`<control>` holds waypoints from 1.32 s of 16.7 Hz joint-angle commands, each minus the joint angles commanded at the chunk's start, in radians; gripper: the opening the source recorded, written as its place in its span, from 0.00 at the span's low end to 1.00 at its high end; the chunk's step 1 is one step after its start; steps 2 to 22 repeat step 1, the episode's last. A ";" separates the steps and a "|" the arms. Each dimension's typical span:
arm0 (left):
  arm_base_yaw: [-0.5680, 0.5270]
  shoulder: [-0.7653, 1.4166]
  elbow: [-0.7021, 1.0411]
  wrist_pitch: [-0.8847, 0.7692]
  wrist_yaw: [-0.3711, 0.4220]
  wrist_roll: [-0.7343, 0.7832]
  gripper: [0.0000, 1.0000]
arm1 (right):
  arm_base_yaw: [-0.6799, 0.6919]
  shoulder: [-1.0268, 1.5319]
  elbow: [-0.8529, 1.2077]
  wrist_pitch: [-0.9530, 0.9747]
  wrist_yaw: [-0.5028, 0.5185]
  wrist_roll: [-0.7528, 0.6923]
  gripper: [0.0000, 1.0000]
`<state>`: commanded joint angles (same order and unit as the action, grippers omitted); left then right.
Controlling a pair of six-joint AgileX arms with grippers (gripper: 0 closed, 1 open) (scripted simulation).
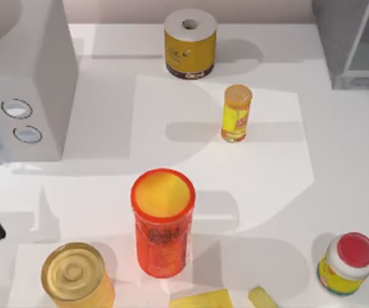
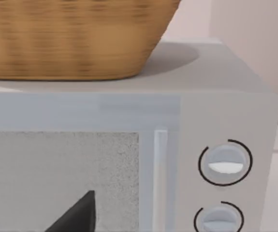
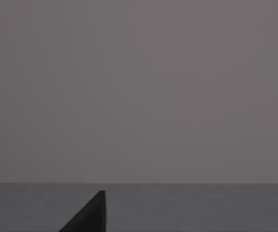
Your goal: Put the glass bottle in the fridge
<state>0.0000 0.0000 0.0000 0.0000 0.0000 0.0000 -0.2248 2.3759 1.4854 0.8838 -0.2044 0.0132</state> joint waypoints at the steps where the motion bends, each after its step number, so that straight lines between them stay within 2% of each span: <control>1: 0.000 0.000 0.000 0.000 0.000 0.000 1.00 | 0.000 0.000 0.000 0.000 0.000 0.000 1.00; 22: 0.000 0.000 0.000 0.000 0.000 0.000 1.00 | 0.000 0.000 0.000 0.000 0.000 0.000 1.00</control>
